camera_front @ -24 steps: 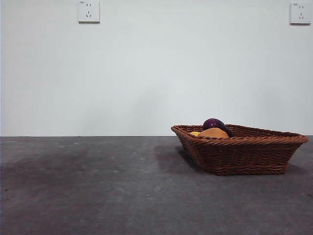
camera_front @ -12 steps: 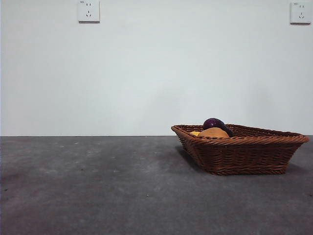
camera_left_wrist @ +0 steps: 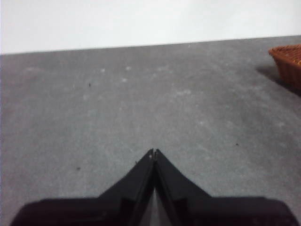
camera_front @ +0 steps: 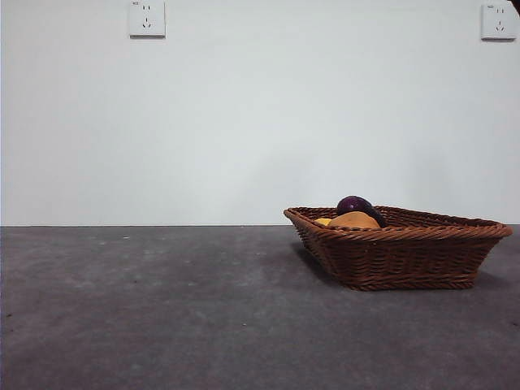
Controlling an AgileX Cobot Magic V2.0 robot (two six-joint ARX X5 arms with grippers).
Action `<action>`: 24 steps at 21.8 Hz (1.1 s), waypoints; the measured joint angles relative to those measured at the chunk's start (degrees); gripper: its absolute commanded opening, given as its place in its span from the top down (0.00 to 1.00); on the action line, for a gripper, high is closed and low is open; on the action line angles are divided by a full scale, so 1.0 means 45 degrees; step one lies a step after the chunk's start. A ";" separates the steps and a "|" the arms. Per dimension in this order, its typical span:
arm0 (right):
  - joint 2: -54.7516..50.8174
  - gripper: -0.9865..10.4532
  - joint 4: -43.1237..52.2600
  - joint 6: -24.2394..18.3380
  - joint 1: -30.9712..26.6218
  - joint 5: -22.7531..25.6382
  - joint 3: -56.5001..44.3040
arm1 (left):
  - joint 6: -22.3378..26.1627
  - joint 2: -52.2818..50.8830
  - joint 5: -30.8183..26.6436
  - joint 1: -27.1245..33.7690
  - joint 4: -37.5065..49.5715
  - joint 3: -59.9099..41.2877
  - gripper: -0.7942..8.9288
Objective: Help me put the vegetables on the table into the basket
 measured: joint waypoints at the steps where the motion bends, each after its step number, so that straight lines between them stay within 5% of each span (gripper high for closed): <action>1: 0.0000 0.91 0.0481 0.0000 0.0000 0.0044 0.0000 | -0.0005 -0.0165 0.0000 0.0000 0.0000 0.0000 0.92; 12: 0.0000 0.91 0.7009 0.0000 0.0000 0.0058 0.0000 | -0.0087 -0.0219 0.0000 0.0214 0.0053 0.0000 0.92; 18: 0.0044 0.91 0.7805 0.0000 0.0000 -0.0005 0.0000 | -0.0087 0.0039 0.0005 0.0214 0.0053 0.0005 0.92; 24: 0.0092 0.91 0.7752 0.0000 0.0010 0.1569 -0.0005 | -0.0087 0.0185 0.0005 0.0214 0.0053 0.0005 0.92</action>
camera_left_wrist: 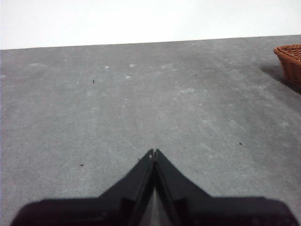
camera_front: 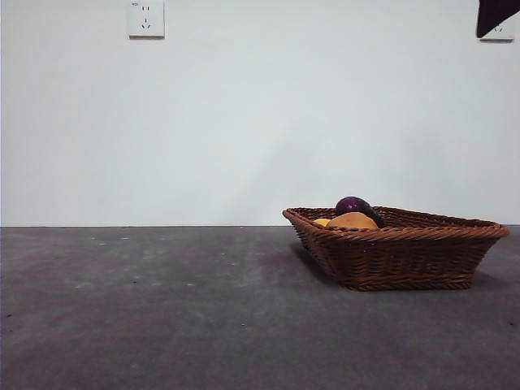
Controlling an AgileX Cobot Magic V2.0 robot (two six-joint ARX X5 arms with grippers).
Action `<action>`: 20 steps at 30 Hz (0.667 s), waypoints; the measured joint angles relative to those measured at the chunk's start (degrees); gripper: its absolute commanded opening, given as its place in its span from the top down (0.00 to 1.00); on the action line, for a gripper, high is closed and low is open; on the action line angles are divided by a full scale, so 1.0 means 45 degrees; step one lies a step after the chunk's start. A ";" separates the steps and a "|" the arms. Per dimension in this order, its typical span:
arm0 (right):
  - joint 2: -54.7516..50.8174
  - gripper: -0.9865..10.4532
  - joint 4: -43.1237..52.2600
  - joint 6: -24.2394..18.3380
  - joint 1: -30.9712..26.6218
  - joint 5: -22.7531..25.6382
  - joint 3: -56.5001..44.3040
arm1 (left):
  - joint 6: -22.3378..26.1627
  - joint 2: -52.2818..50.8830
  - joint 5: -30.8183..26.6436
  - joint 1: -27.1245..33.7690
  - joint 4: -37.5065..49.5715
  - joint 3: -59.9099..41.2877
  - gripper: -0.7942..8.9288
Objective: Help me put the vegetables on the table into the basket
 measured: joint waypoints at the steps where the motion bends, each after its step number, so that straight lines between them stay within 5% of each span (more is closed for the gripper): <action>1: -0.0029 0.91 0.0005 0.0000 0.0049 0.0180 -0.0010 | 0.0000 0.0010 0.0000 0.0000 0.0000 0.0000 0.92; 8: -0.1812 0.91 0.0126 -0.0015 0.0928 0.0379 -0.1311 | 0.0000 0.0112 0.0000 0.0000 0.0000 0.0000 0.92; 15: -0.5751 0.91 0.3293 -0.0539 0.1253 0.0389 -0.5115 | 0.0000 0.0170 0.0000 0.0000 0.0000 -0.0005 0.92; 20: -0.8344 0.91 0.5294 -0.1117 0.1117 0.1948 -0.8626 | 0.0000 0.0194 0.0000 0.0000 0.0000 0.0000 0.92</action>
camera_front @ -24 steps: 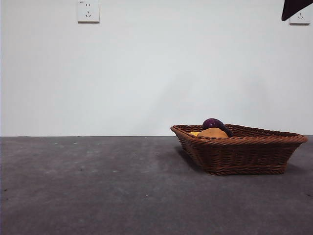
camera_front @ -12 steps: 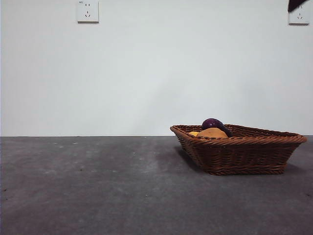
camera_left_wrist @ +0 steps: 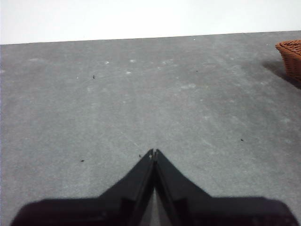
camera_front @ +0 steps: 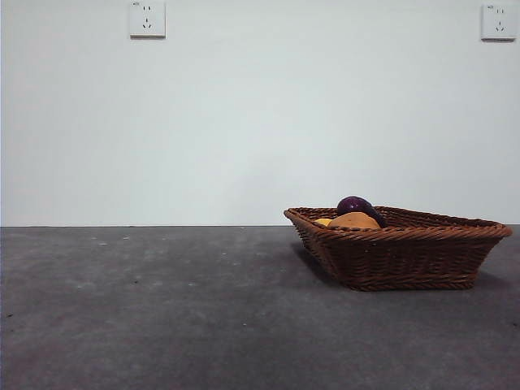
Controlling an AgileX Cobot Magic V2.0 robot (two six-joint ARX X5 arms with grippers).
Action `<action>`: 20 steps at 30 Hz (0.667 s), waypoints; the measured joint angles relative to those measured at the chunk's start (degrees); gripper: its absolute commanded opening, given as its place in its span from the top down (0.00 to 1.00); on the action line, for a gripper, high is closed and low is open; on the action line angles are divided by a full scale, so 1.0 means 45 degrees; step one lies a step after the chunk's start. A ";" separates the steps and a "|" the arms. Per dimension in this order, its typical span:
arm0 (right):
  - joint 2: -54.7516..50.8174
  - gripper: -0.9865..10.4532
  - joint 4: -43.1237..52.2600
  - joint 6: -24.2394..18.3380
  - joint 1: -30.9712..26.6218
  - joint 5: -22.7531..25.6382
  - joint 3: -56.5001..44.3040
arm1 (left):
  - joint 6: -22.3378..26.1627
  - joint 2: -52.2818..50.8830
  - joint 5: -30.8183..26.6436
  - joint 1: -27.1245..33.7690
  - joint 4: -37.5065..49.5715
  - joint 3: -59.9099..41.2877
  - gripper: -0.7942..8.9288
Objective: Help me put the vegetables on the table into the basket
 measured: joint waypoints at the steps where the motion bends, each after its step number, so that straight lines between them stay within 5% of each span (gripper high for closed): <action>1: -0.0733 0.91 0.0787 -0.0209 -0.0058 0.0505 -0.1127 | 0.0000 0.0000 0.0000 0.0000 0.0000 -0.0005 0.92; 10: -0.8034 0.91 0.5411 -0.0529 -0.0476 0.0733 -1.0399 | 0.0000 0.0000 -0.0005 0.0000 0.0000 0.0000 0.92; 14: -1.0817 0.91 0.4930 -0.0515 -0.0568 0.0287 -1.2886 | 0.0000 0.0000 0.0000 0.0000 0.0000 0.0000 0.92; 20: -1.1672 0.91 0.3065 -0.0515 -0.0563 -0.0534 -1.3216 | 0.0000 0.0000 0.0000 0.0000 0.0000 -0.0005 0.92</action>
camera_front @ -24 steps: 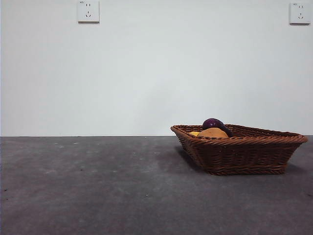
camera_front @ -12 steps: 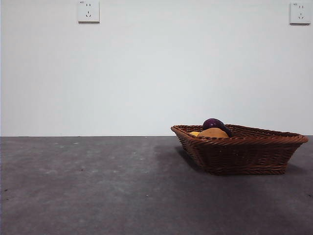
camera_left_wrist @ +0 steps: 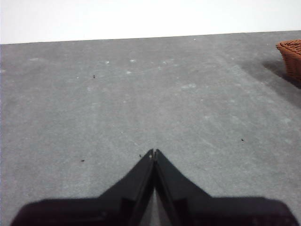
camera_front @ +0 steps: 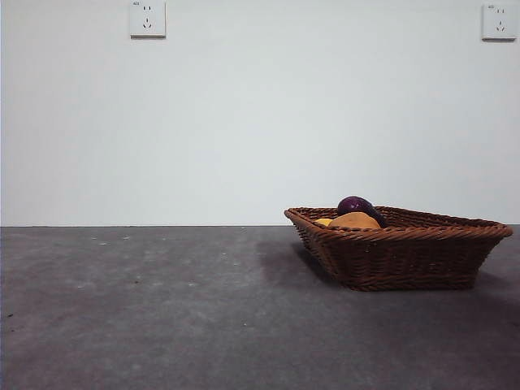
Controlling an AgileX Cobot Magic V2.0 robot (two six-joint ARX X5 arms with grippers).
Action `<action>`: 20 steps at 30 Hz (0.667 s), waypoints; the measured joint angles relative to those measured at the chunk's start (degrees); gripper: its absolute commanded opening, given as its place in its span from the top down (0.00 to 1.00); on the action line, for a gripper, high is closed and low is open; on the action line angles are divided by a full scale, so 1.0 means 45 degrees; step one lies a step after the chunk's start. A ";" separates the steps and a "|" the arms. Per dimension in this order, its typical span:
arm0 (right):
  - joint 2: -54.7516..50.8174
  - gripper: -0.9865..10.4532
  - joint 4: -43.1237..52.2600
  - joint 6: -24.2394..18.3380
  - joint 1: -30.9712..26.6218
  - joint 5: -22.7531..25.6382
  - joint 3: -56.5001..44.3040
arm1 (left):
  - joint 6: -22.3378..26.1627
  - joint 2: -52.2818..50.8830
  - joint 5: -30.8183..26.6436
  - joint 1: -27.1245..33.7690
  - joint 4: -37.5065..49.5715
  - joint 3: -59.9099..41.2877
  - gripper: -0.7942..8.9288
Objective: Help me put the vegetables on the table into the basket
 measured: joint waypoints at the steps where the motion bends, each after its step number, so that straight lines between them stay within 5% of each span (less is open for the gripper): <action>1: 0.0000 0.91 -0.0369 0.0005 0.0000 -0.0126 0.0000 | 0.0000 0.0000 0.0000 0.0000 0.0000 0.0000 0.92; 5: 0.0010 0.91 -0.1768 0.0000 0.0005 -0.0311 0.0024 | 0.0000 0.0000 -0.0005 0.0000 0.0005 0.0005 0.92; 20: 0.0000 0.91 -0.1821 -0.0651 0.0010 -0.0845 0.0029 | 0.0000 0.0000 0.0000 0.0000 0.0000 0.0005 0.92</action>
